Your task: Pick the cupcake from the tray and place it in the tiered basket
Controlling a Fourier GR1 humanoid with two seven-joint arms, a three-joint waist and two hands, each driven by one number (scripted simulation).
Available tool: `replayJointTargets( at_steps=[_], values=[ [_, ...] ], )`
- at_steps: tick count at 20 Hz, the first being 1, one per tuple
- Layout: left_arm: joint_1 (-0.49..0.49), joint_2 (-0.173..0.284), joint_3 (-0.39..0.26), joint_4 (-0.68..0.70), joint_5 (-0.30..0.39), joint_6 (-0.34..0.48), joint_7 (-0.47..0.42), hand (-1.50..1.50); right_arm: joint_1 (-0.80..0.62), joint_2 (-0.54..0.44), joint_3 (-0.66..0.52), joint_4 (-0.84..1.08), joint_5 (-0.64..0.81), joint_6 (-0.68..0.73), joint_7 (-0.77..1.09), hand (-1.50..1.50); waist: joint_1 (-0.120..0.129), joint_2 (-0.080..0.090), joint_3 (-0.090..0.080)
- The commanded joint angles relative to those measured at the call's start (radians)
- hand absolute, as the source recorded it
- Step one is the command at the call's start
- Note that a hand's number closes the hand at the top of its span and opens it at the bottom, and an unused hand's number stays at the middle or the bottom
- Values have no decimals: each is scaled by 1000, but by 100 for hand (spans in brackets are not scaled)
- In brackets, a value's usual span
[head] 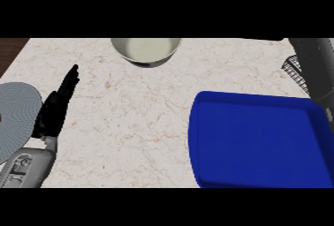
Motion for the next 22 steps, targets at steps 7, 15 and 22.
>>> replayJointTargets(
  at_steps=[7, 15, 22],
  values=[
    [61, 1, 25, -11, 5, -6, -42, 0, -108, -60, -117, 258, 29, -116, -5, 150, -30, -4, 3],
    [27, -5, 30, 6, -14, 6, -20, 0, -125, -191, -80, 431, 141, 53, -13, 150, -34, -2, 2],
    [69, -5, 56, 22, -5, -8, -48, 0, -91, -246, -80, 456, 154, 58, -67, 150, -65, -17, 3]
  ],
)
